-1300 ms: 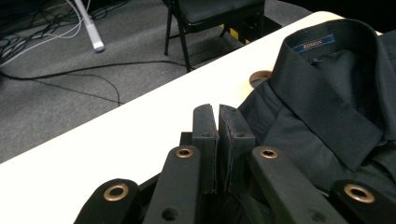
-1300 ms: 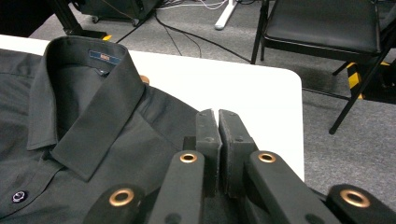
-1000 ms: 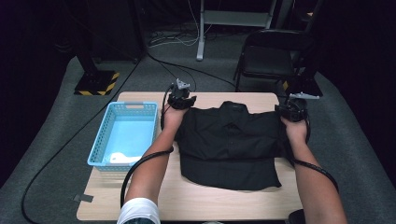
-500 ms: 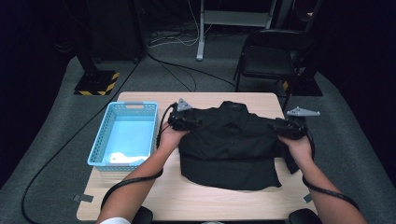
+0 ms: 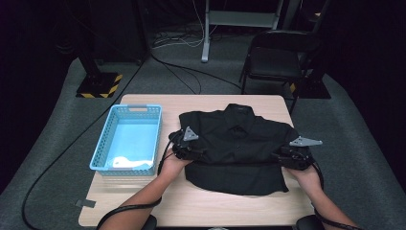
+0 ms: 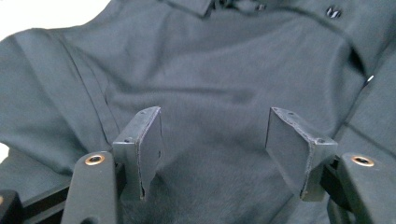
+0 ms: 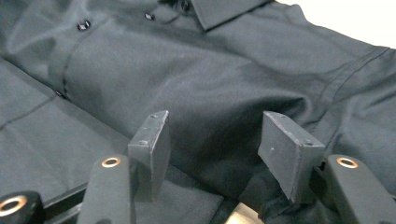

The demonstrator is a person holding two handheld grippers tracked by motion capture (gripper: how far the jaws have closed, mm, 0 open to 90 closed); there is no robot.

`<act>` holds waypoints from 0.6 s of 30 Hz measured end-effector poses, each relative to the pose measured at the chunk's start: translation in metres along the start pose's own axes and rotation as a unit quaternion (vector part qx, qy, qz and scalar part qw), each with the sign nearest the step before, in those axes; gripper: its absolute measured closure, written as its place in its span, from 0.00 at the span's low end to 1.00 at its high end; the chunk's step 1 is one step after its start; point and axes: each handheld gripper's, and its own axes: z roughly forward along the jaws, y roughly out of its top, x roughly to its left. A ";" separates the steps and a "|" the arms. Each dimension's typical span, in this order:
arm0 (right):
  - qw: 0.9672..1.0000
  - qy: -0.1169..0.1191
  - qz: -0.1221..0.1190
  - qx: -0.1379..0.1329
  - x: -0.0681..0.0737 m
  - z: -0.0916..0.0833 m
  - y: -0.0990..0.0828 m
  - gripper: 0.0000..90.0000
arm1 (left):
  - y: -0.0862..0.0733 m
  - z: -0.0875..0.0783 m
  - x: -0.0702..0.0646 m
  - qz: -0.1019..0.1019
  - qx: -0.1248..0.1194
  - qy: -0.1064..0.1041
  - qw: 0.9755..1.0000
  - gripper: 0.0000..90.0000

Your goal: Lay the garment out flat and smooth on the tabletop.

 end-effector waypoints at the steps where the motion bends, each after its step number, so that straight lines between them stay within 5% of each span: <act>1: 1.000 -0.002 -0.001 0.004 0.000 0.003 -0.001 0.47 | -0.001 0.003 0.001 -0.001 0.005 0.001 1.000 0.40; 9: 0.999 -0.020 -0.006 0.043 -0.010 0.032 -0.006 0.52 | -0.007 0.025 0.008 -0.001 0.043 0.013 0.999 0.41; 18: 0.998 -0.047 -0.010 0.044 -0.023 0.056 0.007 0.53 | 0.000 0.039 0.021 -0.022 0.030 0.027 0.999 0.41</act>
